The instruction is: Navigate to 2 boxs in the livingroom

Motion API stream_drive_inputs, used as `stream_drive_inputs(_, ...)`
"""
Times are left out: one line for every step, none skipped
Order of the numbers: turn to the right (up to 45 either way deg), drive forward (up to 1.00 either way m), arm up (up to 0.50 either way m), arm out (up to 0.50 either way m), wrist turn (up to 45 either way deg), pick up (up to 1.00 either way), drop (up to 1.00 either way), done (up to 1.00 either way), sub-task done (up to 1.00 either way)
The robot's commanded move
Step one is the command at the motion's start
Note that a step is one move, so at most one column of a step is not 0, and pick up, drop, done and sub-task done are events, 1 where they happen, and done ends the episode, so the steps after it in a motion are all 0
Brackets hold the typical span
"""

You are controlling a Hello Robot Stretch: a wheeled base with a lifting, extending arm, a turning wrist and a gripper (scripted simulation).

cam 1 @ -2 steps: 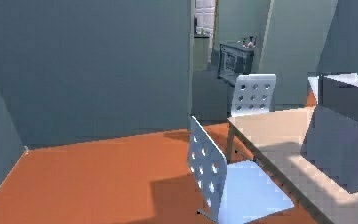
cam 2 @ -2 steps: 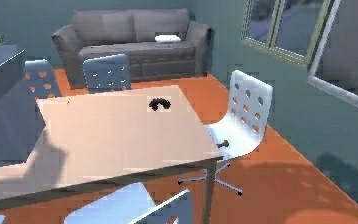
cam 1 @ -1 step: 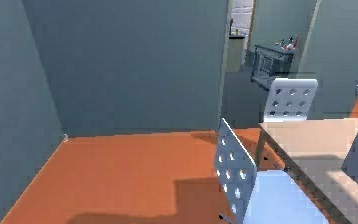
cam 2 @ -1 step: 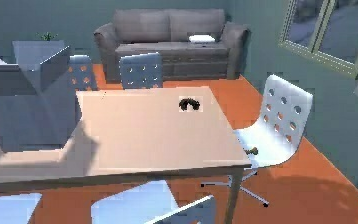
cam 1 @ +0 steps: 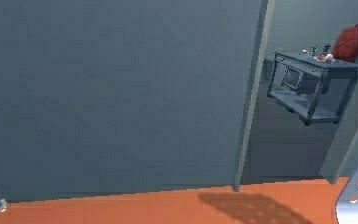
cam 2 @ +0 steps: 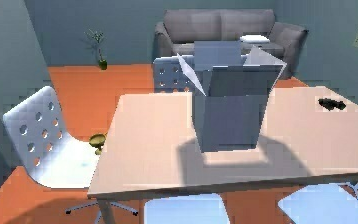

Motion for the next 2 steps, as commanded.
stream_drive_inputs(0.0,0.15,0.0,0.0,0.0,0.0,0.0,0.0,0.0)
stream_drive_inputs(39.0,0.0,0.0,0.0,0.0,0.0,0.0,0.0,0.0)
